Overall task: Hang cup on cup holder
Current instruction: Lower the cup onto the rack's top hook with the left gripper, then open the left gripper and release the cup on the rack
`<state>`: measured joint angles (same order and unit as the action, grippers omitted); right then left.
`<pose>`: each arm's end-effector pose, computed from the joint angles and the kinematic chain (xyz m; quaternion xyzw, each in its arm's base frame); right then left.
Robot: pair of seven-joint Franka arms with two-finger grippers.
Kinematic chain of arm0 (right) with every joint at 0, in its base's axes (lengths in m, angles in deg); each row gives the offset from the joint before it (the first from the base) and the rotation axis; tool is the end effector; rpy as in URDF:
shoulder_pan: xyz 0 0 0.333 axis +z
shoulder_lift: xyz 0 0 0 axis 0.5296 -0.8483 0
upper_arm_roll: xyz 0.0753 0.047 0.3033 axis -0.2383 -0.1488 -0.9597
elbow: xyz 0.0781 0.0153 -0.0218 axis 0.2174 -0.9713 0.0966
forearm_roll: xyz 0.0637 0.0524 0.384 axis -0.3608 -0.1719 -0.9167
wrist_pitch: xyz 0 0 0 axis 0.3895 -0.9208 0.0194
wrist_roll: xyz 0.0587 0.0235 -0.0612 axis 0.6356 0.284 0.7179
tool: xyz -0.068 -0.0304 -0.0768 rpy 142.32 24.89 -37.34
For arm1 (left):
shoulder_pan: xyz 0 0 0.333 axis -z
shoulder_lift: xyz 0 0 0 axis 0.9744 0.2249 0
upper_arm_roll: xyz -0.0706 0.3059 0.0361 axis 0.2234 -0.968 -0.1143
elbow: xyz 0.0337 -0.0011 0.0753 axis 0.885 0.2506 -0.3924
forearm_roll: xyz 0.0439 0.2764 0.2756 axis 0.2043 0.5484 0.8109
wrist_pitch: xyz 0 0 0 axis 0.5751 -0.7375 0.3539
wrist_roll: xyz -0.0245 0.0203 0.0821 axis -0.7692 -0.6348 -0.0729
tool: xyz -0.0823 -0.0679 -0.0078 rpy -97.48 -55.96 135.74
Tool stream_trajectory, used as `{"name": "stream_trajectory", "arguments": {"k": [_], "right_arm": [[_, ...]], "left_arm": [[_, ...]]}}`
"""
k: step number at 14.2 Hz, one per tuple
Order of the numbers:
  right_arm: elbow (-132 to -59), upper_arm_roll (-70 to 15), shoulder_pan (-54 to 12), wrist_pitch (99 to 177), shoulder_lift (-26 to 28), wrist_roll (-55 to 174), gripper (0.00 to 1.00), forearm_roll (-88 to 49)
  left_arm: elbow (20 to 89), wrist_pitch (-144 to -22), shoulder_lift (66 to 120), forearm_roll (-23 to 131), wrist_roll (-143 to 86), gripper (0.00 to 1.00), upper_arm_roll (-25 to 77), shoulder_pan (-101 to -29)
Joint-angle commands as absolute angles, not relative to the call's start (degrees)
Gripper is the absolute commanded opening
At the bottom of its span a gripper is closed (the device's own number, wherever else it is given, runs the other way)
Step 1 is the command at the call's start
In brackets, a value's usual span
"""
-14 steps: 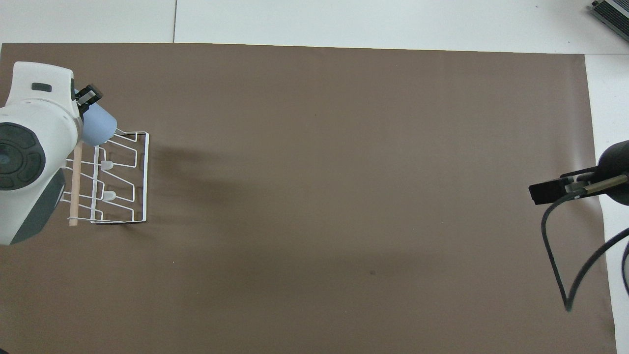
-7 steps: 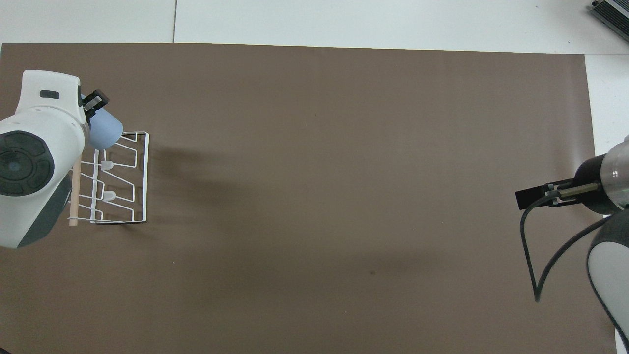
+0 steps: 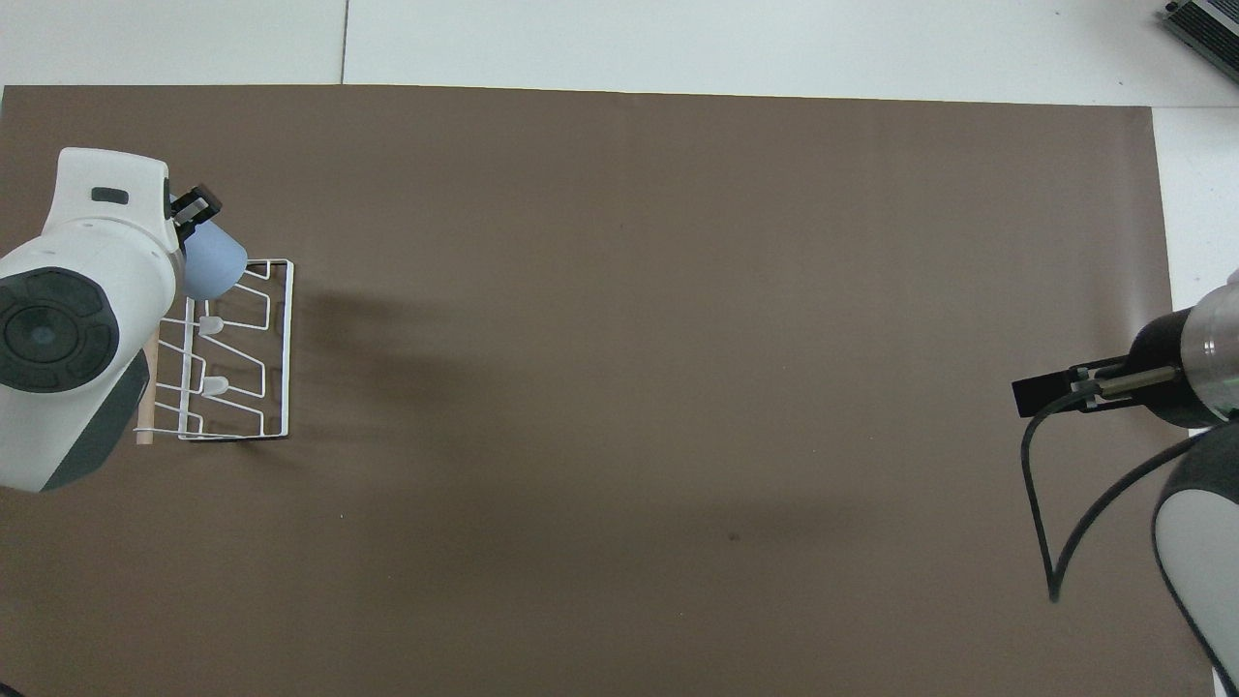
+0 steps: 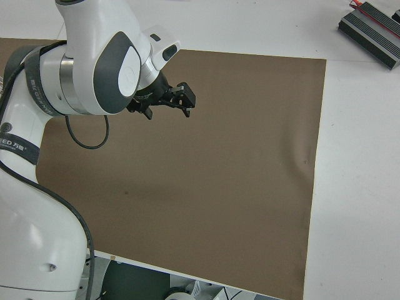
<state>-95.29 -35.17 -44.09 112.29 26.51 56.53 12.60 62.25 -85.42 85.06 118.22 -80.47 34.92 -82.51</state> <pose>0.4995 0.0339 0.6117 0.9968 0.0703 -0.0121 0.0349 0.5868 -0.0632 0.4703 -0.9046 -0.2889 -0.2996 0.0921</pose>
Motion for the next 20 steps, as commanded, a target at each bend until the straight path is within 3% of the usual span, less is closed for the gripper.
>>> {"name": "stream_trajectory", "arguments": {"k": [1,6,14,20], "right_arm": [[-96.9,-35.2,-44.4,113.5,28.0,56.4,1.0,11.3],[-96.7,-35.5,-44.4,112.0,28.2,56.4,1.0,11.3],[-96.4,-35.7,-44.3,112.6,28.2,56.4,1.0,11.3],[-96.4,-35.8,-44.2,112.9,28.3,56.4,1.0,11.2]], "left_arm": [[64.0,-86.5,83.5,119.7,-81.4,1.0,34.8,-82.5],[62.3,-85.1,83.1,118.8,-81.0,1.0,35.2,-81.8],[57.4,-79.2,82.5,104.7,-76.2,1.0,35.7,-80.8],[53.1,-59.3,77.3,86.8,-44.8,1.0,35.1,-81.4]]}}
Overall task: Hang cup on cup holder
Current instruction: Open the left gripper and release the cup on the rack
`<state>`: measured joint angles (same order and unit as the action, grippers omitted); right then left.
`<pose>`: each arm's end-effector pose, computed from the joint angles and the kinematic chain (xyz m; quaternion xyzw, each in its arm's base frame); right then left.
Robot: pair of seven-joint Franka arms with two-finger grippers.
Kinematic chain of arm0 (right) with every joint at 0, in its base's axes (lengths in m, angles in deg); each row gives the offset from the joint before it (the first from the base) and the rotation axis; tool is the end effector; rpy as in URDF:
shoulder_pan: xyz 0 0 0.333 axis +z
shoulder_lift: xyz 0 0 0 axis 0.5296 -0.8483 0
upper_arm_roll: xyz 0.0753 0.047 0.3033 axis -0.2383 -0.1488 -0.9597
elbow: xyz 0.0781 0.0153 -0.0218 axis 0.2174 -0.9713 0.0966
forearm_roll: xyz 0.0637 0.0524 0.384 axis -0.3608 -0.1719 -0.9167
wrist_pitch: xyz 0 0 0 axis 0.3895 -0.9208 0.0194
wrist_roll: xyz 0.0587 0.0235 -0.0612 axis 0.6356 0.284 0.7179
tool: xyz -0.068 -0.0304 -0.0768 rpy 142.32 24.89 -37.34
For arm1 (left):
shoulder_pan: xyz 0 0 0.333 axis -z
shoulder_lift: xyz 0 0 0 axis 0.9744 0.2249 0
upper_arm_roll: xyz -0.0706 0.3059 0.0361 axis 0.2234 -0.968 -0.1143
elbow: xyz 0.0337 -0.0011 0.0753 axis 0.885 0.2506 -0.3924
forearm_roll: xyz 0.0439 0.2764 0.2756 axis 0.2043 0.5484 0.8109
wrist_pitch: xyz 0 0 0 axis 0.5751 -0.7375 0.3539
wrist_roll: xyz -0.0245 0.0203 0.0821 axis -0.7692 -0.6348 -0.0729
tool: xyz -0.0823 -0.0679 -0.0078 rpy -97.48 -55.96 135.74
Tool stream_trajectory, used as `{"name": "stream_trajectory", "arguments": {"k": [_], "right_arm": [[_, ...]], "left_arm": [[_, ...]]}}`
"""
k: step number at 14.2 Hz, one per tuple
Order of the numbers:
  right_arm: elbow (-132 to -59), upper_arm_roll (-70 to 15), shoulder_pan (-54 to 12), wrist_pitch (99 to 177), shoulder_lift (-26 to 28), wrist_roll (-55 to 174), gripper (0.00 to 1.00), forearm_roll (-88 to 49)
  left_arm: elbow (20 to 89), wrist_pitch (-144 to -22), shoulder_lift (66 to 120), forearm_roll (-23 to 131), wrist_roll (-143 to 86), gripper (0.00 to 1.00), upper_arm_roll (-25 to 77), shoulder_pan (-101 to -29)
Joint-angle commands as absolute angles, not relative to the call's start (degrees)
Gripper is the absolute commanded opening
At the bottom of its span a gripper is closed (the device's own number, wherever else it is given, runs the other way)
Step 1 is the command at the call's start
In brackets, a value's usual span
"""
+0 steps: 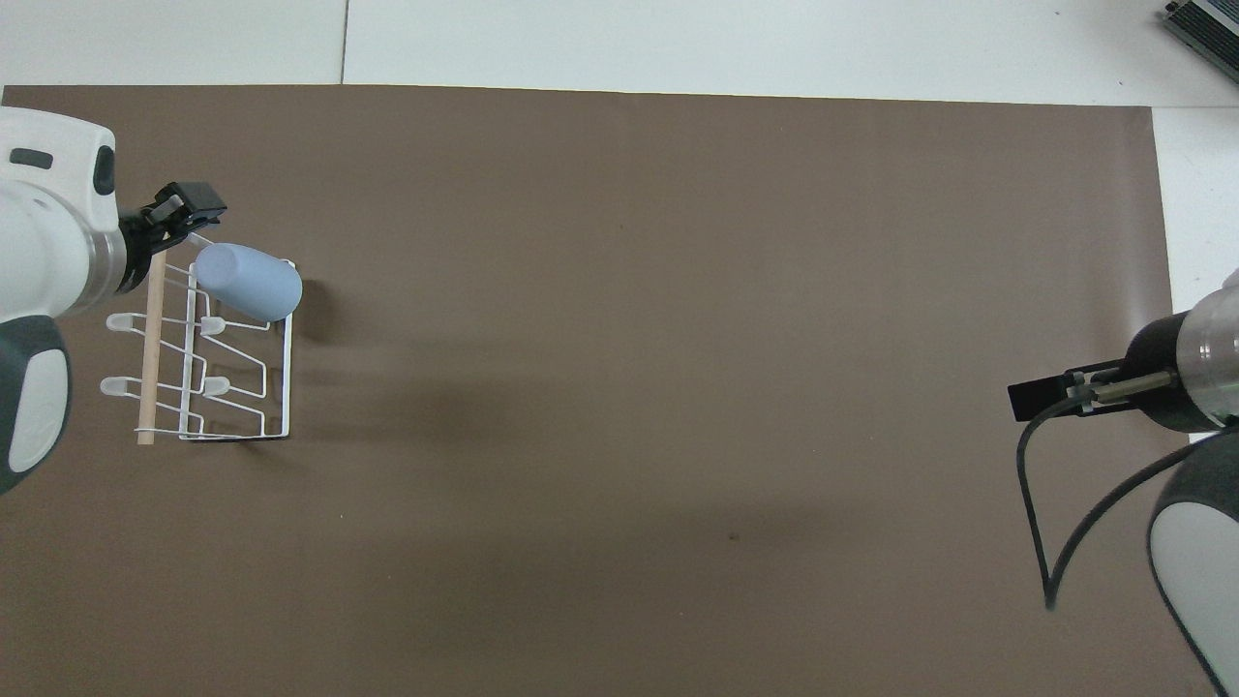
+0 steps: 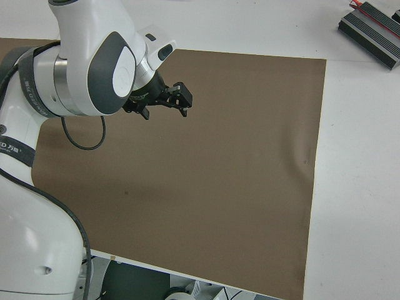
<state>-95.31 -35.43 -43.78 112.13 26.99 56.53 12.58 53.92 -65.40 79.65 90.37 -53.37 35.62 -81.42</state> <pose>0.4966 0.0395 0.6152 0.9965 0.0751 -0.0095 0.0363 0.5641 -0.0727 0.5572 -0.9565 -0.2380 -0.1662 0.0303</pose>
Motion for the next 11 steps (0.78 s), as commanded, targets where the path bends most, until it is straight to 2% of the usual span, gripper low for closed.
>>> {"name": "stream_trajectory", "arguments": {"k": [1,5,11], "right_arm": [[-96.4,-35.8,-43.8,112.9,28.3,56.3,1.0,11.2],[-96.3,-35.7,-42.0,112.3,28.3,56.3,1.0,11.2],[-96.2,-35.6,-42.1,112.6,28.3,56.4,1.0,11.2]], "left_arm": [[52.9,-57.0,76.9,85.5,-42.8,1.0,35.1,-81.4],[50.4,-50.5,76.7,82.2,-37.9,1.0,35.0,-81.3],[49.5,-41.1,75.4,82.3,-11.7,1.0,33.2,-82.7]]}}
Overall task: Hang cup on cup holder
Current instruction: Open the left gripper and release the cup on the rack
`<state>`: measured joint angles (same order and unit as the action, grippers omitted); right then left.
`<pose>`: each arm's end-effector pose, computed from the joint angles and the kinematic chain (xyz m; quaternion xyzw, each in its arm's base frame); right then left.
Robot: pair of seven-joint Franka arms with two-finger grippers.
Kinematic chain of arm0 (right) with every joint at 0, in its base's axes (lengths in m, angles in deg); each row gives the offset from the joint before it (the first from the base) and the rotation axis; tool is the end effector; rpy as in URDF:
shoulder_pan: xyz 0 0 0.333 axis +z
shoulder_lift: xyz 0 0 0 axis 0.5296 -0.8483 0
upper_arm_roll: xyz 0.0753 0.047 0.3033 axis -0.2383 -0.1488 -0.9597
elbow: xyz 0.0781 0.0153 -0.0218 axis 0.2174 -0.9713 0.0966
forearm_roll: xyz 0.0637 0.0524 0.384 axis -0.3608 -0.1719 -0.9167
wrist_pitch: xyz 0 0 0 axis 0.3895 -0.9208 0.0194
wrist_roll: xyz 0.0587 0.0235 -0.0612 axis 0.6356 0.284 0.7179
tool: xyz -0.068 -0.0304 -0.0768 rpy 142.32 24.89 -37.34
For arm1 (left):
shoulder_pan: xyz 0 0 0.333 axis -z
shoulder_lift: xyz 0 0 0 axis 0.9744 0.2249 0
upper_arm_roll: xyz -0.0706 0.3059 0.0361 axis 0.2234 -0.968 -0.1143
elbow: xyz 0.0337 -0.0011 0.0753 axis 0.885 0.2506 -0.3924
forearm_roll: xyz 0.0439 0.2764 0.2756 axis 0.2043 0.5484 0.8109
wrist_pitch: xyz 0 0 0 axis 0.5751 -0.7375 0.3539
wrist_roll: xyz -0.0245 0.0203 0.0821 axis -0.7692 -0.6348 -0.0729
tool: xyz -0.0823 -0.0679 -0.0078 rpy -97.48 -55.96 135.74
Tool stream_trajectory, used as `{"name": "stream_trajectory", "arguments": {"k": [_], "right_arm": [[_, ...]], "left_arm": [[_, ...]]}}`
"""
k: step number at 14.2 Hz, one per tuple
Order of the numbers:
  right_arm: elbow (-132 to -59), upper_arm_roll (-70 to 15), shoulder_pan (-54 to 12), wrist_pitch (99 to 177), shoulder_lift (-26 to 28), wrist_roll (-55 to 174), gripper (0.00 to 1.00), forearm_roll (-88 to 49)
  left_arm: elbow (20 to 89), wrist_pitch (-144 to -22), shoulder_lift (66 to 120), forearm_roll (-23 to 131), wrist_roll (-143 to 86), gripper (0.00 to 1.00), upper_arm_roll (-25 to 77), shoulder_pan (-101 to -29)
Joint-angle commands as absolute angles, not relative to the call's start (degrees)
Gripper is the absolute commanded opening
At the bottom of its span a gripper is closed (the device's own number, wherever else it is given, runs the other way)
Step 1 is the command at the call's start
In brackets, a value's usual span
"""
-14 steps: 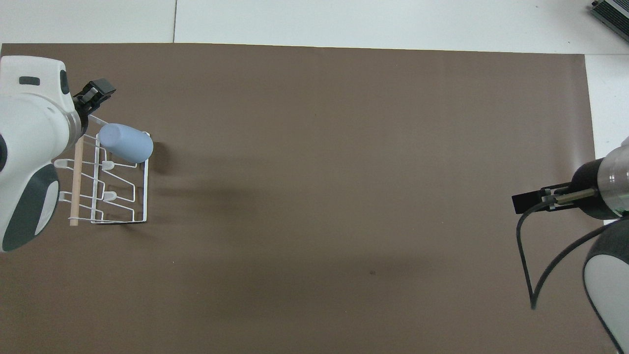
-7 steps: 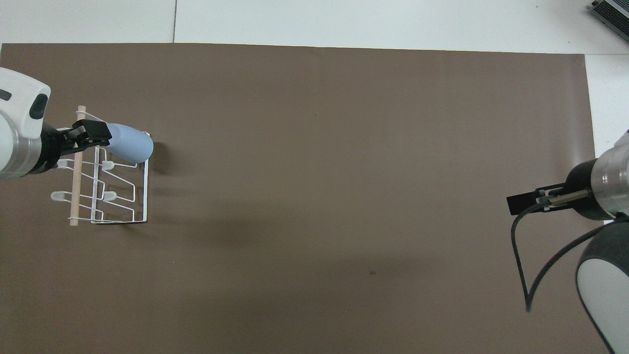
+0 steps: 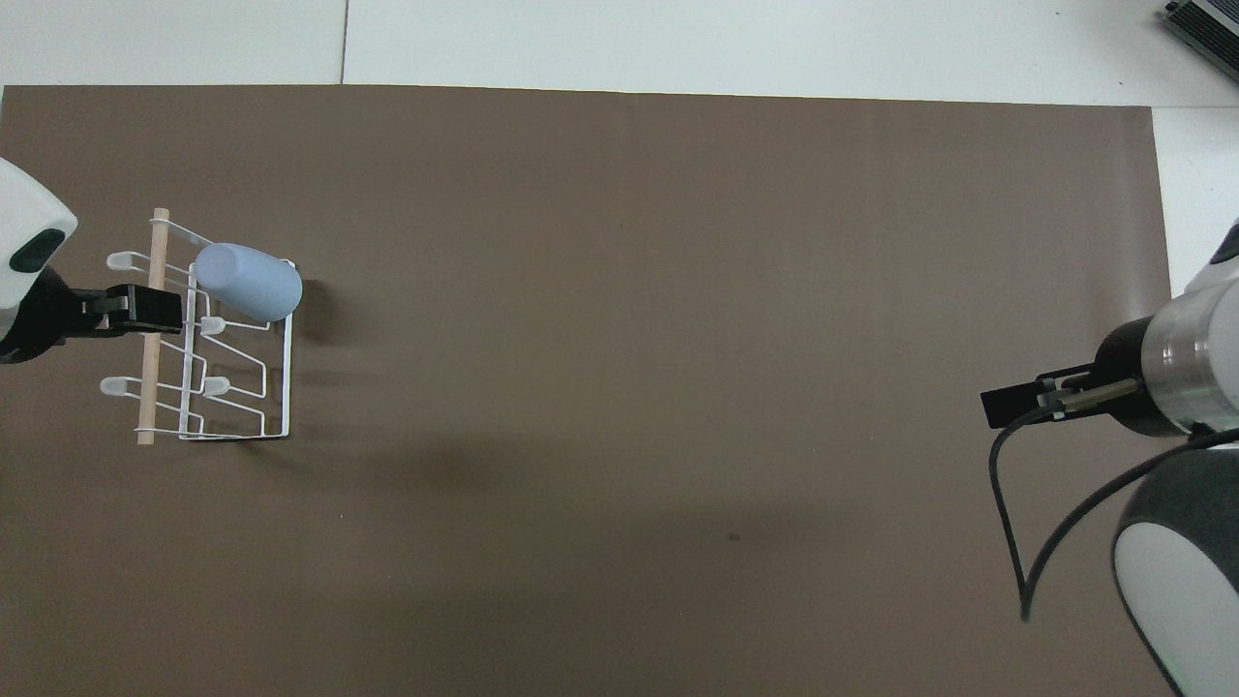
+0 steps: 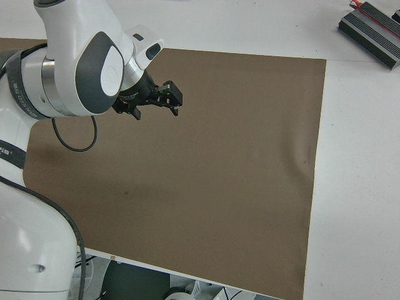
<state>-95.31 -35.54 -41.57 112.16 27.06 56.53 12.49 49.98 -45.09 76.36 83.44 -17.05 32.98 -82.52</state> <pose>0.4943 0.0599 0.6158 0.9948 0.0952 -0.0080 0.0360 0.5274 -0.0370 0.5851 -0.9986 0.0069 -0.0296 0.0439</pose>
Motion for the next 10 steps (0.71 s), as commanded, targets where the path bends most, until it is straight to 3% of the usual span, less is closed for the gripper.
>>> {"name": "stream_trajectory", "arguments": {"k": [1,10], "right_arm": [[-96.2,-35.5,-42.1,112.2,28.3,56.4,1.0,11.2],[-96.2,-35.2,-42.2,112.7,28.3,56.5,1.0,11.2]], "left_arm": [[49.6,-39.9,74.9,82.3,-10.6,1.0,33.3,-82.8],[48.5,-39.5,75.3,76.1,-12.3,1.0,33.5,-82.4]]}}
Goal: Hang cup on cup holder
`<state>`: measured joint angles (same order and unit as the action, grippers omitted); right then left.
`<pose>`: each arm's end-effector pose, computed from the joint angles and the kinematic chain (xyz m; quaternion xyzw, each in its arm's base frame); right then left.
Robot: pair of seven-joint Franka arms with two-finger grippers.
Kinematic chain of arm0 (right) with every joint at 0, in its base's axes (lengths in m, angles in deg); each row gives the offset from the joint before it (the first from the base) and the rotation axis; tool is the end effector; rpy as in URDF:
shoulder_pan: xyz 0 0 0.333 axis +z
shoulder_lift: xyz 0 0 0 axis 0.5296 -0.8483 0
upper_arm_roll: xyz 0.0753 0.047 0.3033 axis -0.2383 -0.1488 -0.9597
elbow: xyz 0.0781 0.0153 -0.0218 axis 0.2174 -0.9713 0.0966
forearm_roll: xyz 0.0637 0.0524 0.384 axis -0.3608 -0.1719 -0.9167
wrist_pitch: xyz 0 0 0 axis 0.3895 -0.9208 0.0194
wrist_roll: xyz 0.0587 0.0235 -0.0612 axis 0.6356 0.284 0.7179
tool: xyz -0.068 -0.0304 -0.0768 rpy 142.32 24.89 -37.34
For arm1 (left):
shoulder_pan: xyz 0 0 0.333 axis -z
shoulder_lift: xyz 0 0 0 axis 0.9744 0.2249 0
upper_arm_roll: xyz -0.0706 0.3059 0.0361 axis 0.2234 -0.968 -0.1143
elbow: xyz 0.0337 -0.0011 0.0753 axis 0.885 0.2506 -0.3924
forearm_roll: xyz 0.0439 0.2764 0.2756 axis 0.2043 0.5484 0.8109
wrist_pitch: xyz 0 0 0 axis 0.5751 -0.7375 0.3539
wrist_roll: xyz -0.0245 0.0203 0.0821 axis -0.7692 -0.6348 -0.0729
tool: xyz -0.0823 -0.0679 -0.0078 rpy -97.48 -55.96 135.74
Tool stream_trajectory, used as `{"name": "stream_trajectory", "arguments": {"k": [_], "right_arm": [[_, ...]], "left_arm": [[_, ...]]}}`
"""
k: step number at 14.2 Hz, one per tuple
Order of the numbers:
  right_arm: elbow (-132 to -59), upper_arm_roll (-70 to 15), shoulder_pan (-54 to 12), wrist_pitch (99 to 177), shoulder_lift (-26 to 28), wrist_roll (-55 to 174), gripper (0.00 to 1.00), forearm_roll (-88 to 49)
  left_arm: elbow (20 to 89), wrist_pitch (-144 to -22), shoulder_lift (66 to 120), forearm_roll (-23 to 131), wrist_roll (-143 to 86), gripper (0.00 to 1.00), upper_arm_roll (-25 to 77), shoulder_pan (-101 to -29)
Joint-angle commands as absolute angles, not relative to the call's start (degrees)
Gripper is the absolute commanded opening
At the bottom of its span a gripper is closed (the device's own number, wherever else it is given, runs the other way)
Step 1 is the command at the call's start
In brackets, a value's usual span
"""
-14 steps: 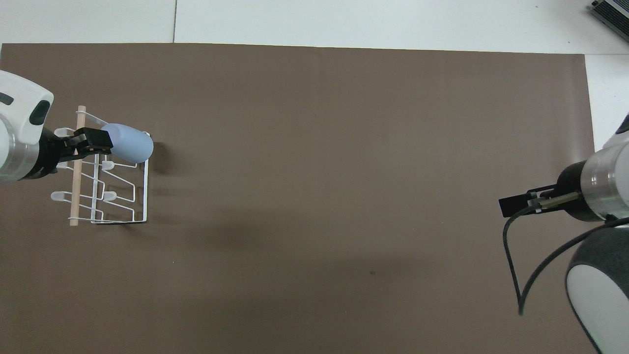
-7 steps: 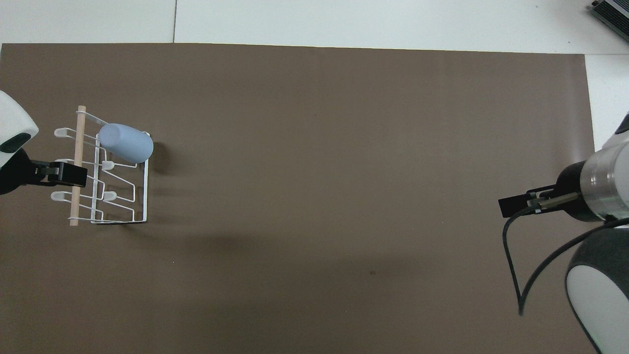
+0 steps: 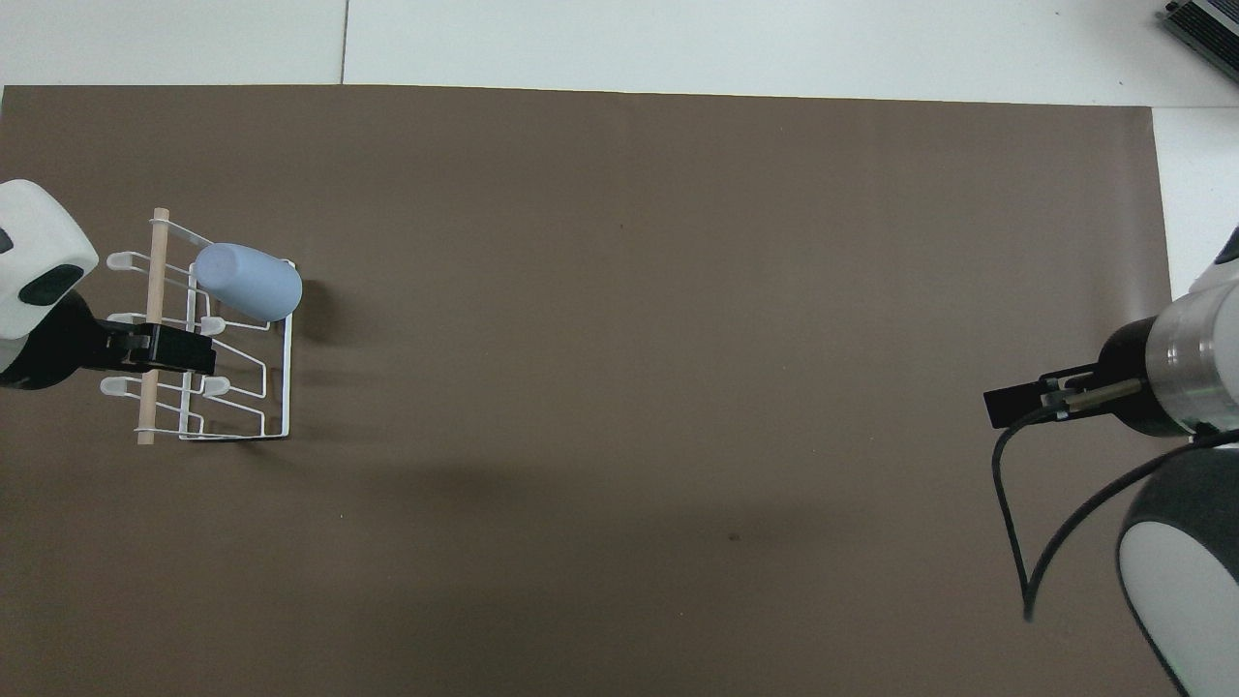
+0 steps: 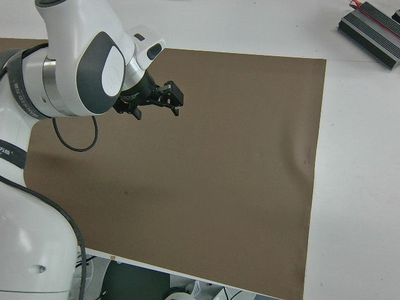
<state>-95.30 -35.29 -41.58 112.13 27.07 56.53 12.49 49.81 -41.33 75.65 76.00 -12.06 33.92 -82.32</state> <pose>0.4944 0.0575 0.6160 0.9950 0.0929 -0.0081 0.0356 0.5158 -0.0593 0.5864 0.9986 -0.0507 0.0005 0.0163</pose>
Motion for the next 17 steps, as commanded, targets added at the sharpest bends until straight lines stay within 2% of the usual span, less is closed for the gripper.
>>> {"name": "stream_trajectory", "arguments": {"k": [1,3,4,7,13,15,17], "right_arm": [[-96.2,-35.2,-42.1,112.8,28.3,56.4,1.0,11.2],[-96.2,-35.3,-42.0,112.9,28.3,56.4,1.0,11.2],[-96.2,-35.4,-42.0,112.9,28.3,56.4,1.0,11.2],[-96.2,-35.4,-42.0,113.0,28.3,56.4,1.0,11.2],[-96.2,-35.4,-42.0,113.0,28.3,56.4,1.0,11.2],[-96.2,-35.4,-42.0,113.0,28.3,56.4,1.0,11.2],[-96.2,-35.4,-42.0,113.0,28.3,56.4,1.0,11.2]], "left_arm": [[46.0,-38.0,76.5,77.5,-12.2,1.0,33.5,-82.6],[38.6,-34.4,80.9,79.1,-12.1,1.0,33.6,-82.7],[37.5,-34.4,81.6,79.1,-12.1,1.0,33.6,-82.6],[40.7,-35.7,80.1,78.9,-8.9,1.0,33.5,-82.7],[41.6,-34.7,79.6,78.9,-9.5,1.0,33.4,-82.5],[41.6,-35.1,79.6,78.8,-9.5,1.0,33.1,-81.4],[41.2,-35.4,79.9,79.0,-9.5,1.0,28.1,-76.4]]}}
